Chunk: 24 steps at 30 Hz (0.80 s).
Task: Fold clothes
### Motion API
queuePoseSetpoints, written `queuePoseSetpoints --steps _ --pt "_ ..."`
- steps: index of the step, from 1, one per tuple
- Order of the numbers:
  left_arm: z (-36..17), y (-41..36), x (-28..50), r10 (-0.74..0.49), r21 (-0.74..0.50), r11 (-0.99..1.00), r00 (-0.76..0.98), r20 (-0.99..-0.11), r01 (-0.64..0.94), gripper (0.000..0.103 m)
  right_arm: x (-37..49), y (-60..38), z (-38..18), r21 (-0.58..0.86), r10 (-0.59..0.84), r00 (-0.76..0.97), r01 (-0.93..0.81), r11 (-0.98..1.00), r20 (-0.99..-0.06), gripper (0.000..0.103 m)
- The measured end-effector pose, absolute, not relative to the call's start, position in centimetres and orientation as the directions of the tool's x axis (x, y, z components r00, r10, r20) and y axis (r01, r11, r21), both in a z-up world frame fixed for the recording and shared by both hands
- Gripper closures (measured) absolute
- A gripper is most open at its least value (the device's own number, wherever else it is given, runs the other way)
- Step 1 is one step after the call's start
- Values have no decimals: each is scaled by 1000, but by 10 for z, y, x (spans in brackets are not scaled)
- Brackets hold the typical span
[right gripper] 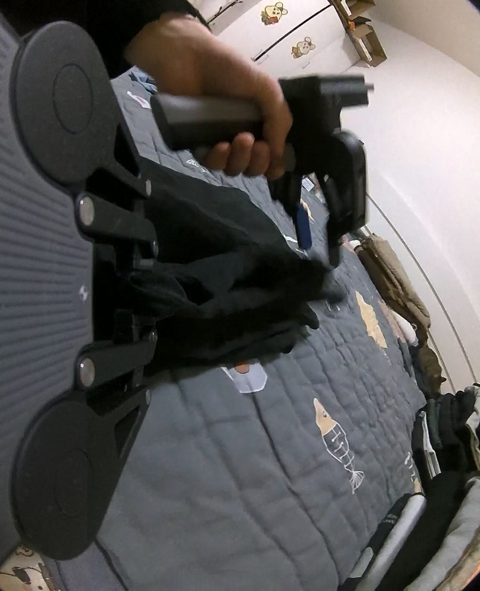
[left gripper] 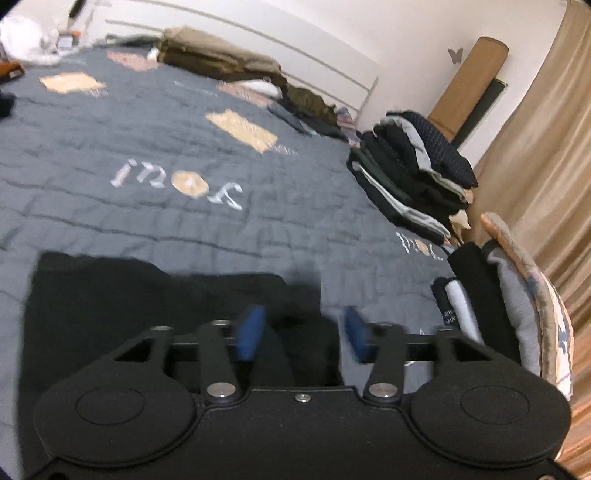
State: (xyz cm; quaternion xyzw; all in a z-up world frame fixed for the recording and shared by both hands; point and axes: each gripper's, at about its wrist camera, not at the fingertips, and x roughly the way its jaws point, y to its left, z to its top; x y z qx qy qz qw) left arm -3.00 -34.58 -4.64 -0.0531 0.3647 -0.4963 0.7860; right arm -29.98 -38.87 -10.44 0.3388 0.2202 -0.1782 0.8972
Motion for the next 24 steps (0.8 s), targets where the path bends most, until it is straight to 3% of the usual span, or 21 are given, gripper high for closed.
queuePoseSetpoints --steps 5,13,16,24 --pt "-21 -301 -35 -842 -420 476 264 -470 773 42 -306 -384 -95 488 -201 814 503 714 -545 84" --pt "-27 -221 -57 -802 -358 508 278 -529 784 41 -331 -383 -64 380 -330 782 565 732 -528 80" --pt "-34 -200 -76 -768 -255 502 290 -571 826 40 -338 -387 -58 398 -348 802 557 729 -484 77" --pt "-58 -166 -150 -717 146 343 359 -597 928 39 -322 -392 -77 459 -257 787 554 694 -561 72"
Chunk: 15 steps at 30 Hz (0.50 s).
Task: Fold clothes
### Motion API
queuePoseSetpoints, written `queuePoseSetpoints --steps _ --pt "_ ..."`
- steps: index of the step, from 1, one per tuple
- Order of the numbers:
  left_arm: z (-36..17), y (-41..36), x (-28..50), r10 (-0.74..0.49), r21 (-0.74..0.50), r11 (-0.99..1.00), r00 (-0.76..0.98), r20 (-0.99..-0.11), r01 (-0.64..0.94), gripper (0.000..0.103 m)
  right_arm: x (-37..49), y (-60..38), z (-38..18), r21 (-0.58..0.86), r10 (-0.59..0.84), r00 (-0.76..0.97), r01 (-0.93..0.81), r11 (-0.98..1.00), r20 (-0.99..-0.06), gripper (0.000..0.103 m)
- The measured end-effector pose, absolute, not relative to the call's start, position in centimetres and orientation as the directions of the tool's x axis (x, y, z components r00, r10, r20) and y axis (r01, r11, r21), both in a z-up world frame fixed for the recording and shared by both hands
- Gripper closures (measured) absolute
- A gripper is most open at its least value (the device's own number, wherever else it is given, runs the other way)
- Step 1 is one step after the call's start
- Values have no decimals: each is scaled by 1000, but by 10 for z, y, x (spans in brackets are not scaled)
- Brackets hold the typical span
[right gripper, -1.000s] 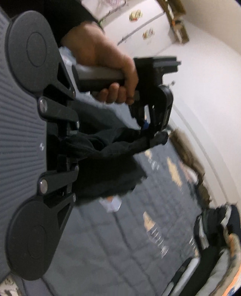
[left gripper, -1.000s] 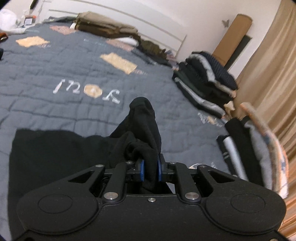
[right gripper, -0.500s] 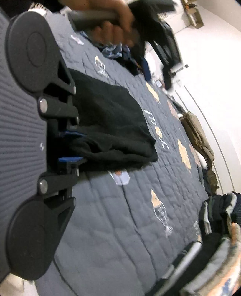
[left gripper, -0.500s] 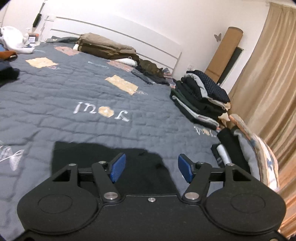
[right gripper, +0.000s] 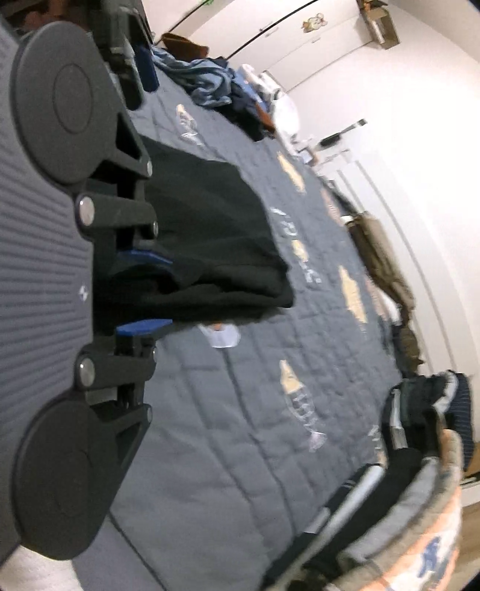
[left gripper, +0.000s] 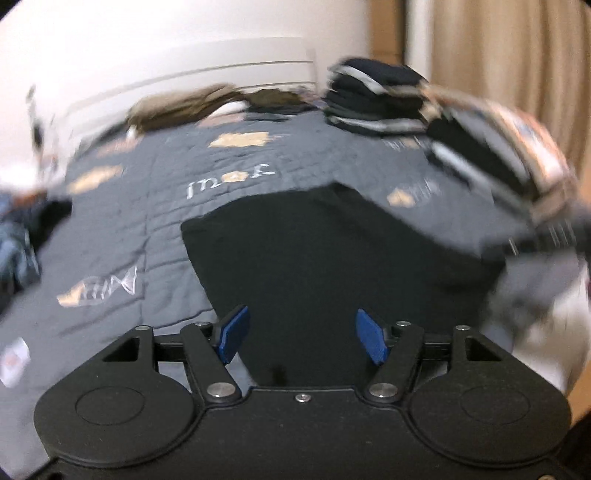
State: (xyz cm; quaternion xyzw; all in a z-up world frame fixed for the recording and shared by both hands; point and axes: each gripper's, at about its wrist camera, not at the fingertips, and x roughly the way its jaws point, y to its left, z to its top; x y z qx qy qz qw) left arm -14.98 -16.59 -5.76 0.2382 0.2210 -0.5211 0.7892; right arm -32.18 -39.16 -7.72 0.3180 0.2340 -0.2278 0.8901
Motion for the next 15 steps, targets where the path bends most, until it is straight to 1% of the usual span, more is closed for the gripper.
queuePoseSetpoints --steps 5,9,13,15 --pt "-80 -166 -191 -733 364 187 376 -567 912 39 -317 -387 -81 481 -231 780 559 675 -582 69" --pt "-102 -170 -215 -737 530 79 407 -539 844 39 -317 -389 -85 528 -207 794 550 647 -572 68" --pt "-120 -171 -219 -738 600 49 434 -517 798 39 -316 -387 -84 523 -209 798 543 657 -566 69" --pt "-129 -170 -219 -730 630 36 451 -513 776 39 -312 -384 -80 500 -204 800 528 686 -565 72"
